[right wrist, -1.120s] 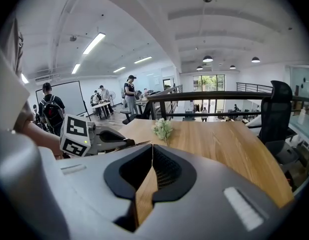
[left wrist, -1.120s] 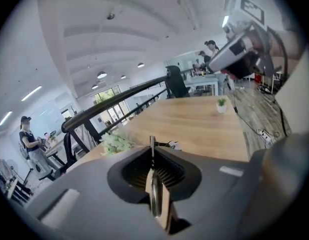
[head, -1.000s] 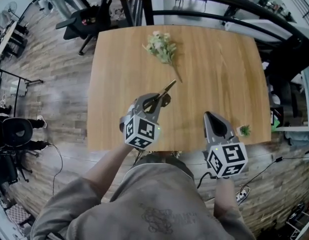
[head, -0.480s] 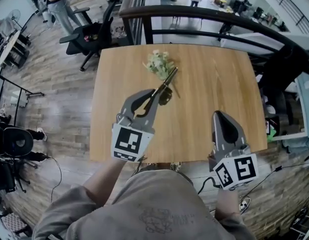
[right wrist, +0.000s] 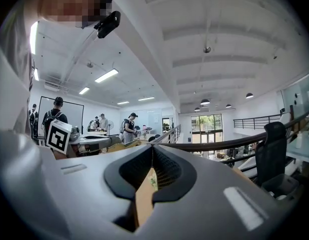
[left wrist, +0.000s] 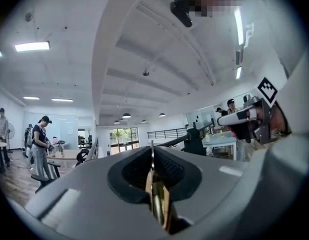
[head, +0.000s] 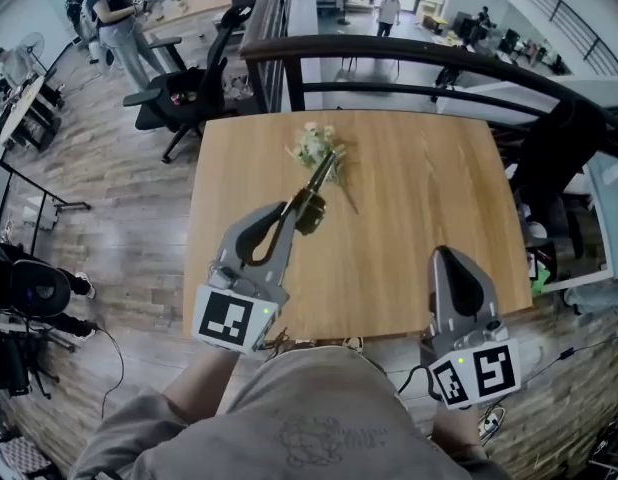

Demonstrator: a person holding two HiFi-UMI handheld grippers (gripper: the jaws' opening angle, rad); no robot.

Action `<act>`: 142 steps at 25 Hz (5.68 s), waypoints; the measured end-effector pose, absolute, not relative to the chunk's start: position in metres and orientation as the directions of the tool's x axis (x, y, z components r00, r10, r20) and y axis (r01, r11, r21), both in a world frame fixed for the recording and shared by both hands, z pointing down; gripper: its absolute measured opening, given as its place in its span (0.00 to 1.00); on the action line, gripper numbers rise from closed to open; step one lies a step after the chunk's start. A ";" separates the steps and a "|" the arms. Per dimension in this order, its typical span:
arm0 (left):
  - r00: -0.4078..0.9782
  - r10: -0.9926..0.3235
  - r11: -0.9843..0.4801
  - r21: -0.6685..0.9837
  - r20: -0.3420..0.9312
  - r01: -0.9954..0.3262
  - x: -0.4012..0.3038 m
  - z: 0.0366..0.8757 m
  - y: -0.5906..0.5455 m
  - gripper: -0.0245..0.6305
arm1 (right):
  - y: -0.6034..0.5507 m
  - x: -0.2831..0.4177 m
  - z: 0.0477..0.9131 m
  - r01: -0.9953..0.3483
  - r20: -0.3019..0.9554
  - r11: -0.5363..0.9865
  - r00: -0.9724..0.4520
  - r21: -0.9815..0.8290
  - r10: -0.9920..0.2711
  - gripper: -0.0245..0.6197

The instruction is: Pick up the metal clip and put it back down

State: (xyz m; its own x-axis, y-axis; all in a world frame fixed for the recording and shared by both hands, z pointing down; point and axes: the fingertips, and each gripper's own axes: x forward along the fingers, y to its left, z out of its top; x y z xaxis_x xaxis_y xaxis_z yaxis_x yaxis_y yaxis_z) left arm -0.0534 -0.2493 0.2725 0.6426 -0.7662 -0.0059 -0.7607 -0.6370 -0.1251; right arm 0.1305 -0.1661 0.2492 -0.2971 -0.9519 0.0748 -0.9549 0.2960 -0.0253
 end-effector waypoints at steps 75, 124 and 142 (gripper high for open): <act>0.809 -0.248 -0.772 -0.613 0.533 0.168 0.449 0.647 -0.304 0.07 | -0.138 0.397 0.566 -0.907 0.541 -0.243 0.020 -0.344 -0.841 0.06; 0.924 -0.353 -0.912 -0.278 0.150 -0.303 0.247 0.357 -0.266 0.04 | -0.138 0.317 0.296 -0.998 0.122 -0.046 0.040 -0.044 -0.992 0.06; 0.895 -0.445 -0.875 -0.219 0.012 -0.432 0.107 0.265 -0.208 0.04 | -0.131 0.239 0.241 -0.997 0.033 0.080 -0.079 0.008 -0.996 0.06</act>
